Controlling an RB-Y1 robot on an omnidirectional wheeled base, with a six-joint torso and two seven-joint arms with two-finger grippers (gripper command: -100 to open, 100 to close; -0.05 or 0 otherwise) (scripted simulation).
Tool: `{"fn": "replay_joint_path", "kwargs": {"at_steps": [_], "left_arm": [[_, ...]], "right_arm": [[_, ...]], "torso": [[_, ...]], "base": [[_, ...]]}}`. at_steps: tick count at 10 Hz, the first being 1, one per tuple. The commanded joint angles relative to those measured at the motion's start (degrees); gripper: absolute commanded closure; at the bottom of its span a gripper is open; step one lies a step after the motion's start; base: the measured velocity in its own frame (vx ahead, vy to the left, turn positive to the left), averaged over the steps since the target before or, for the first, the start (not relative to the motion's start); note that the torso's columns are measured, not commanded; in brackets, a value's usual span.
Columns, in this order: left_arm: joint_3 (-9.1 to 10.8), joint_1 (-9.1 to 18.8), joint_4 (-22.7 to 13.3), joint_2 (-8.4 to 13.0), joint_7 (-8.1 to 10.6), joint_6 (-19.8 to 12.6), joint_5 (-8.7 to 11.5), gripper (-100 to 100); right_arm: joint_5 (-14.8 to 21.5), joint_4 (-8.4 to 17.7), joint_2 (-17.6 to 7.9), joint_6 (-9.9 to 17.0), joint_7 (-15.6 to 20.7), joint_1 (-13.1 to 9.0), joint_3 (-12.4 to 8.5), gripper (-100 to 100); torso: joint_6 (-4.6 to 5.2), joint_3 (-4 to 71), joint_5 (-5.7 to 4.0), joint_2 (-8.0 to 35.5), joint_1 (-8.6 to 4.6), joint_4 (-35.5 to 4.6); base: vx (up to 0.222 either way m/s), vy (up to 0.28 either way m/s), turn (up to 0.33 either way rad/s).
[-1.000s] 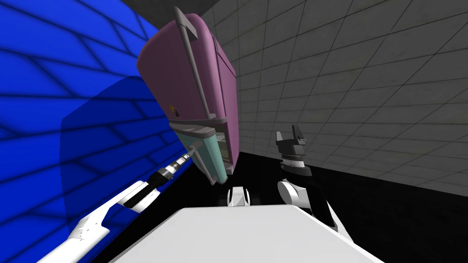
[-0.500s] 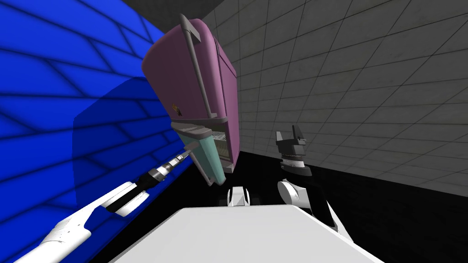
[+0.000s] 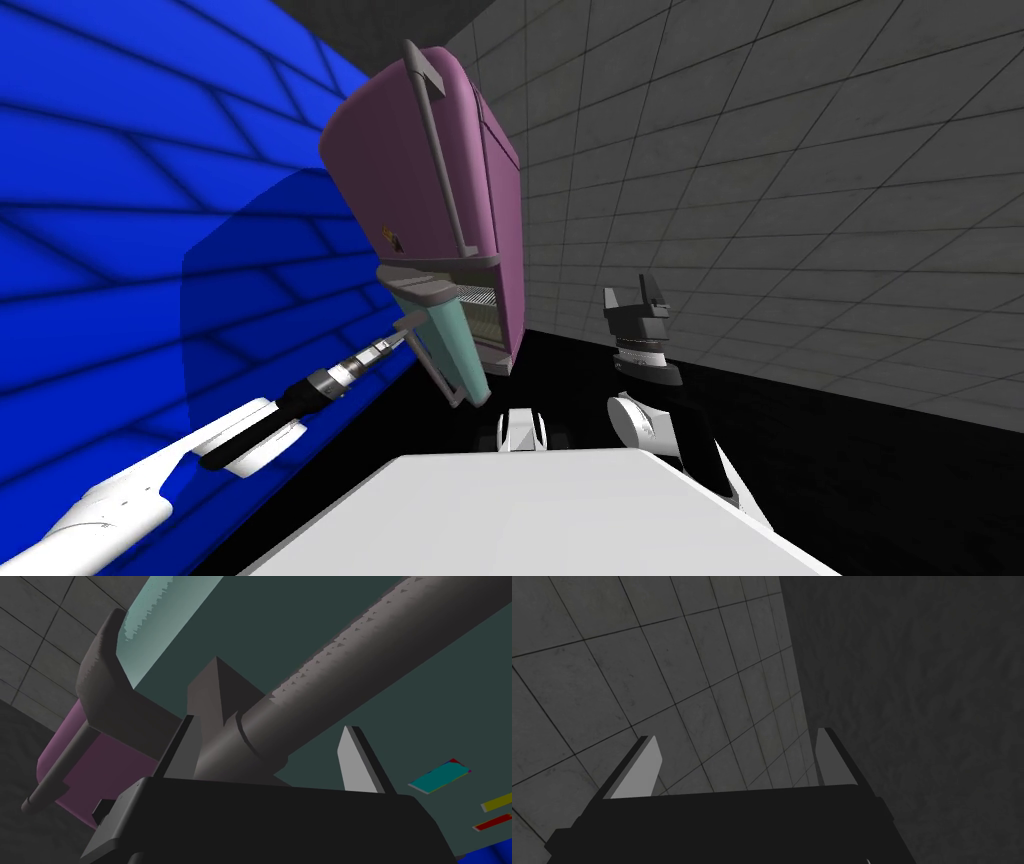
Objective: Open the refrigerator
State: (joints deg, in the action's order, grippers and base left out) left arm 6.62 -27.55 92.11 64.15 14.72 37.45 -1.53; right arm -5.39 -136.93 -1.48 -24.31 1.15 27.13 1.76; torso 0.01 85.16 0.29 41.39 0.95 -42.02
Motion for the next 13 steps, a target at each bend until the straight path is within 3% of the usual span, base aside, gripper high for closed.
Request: {"fn": "replay_joint_path", "kwargs": {"at_steps": [1, 2, 3, 4, 5, 6, 7, 11, 13], "left_arm": [[1.66, -0.73, -4.37, 3.22, 2.23, 4.32, 2.58, 100], [1.66, -0.73, -6.83, 4.41, 2.23, 6.67, 2.58, 100], [1.66, -0.73, -7.34, 4.41, 2.23, 6.67, 2.58, 100], [2.50, -1.09, -9.12, 6.87, 3.91, 9.96, 4.57, 100], [2.50, -1.09, -10.25, 8.01, 3.91, 11.41, 4.57, 100], [2.50, -1.09, -11.94, 8.01, 3.91, 12.31, 4.57, 100], [1.39, -1.96, -10.81, 7.53, 3.53, 12.06, 3.83, 100], [1.22, -3.23, -8.58, 8.49, 2.76, 15.12, 3.72, 100], [1.17, -3.85, -7.36, 8.99, 2.41, 16.50, 3.69, 100]], "right_arm": [[0.00, 0.00, 0.00, 0.00, 0.00, 0.00, 0.00, 0], [0.00, 0.00, 0.00, 0.00, 0.00, 0.00, 0.00, 0], [0.00, 0.00, 0.00, 0.00, 0.00, 0.00, 0.00, 0], [0.00, 0.00, 0.00, 0.00, 0.00, 0.00, 0.00, 0], [0.00, 0.00, 0.00, 0.00, 0.00, 0.00, 0.00, 0], [0.00, 0.00, 0.00, 0.00, 0.00, 0.00, 0.00, 0], [0.00, 0.00, 0.00, 0.00, 0.00, 0.00, 0.00, 0], [0.00, 0.00, -0.03, 0.00, 0.00, 0.00, -0.03, 0], [0.00, 0.01, -0.03, 0.00, 0.00, 0.00, -0.03, 0]], "torso": [[0.04, 0.03, 0.02, -0.09, -0.01, 0.05], [0.05, 0.07, -0.11, -0.02, -0.03, -0.09], [0.09, 0.01, -0.25, 0.10, -0.23, -0.21], [0.19, 0.02, -0.34, 0.07, -0.43, -0.22], [0.21, 0.03, -0.57, 0.22, -0.54, -0.43], [0.26, 0.00, -0.79, 0.34, -0.77, -0.61], [0.28, -0.02, -0.79, 0.29, -0.93, -0.53], [0.12, -0.36, -0.37, 0.70, -0.25, -0.47], [0.29, -0.14, -0.46, 0.34, -0.65, -0.36]], "base": [[-0.072, -0.001, 0.036], [-0.079, 0.001, 0.028], [-0.038, 0.015, 0.020], [-0.073, 0.013, 0.032], [-0.079, 0.002, 0.023], [-0.034, 0.004, -0.001], [-0.018, 0.005, 0.013], [-0.051, 0.229, 0.030], [-0.064, 0.264, 0.029]]}}
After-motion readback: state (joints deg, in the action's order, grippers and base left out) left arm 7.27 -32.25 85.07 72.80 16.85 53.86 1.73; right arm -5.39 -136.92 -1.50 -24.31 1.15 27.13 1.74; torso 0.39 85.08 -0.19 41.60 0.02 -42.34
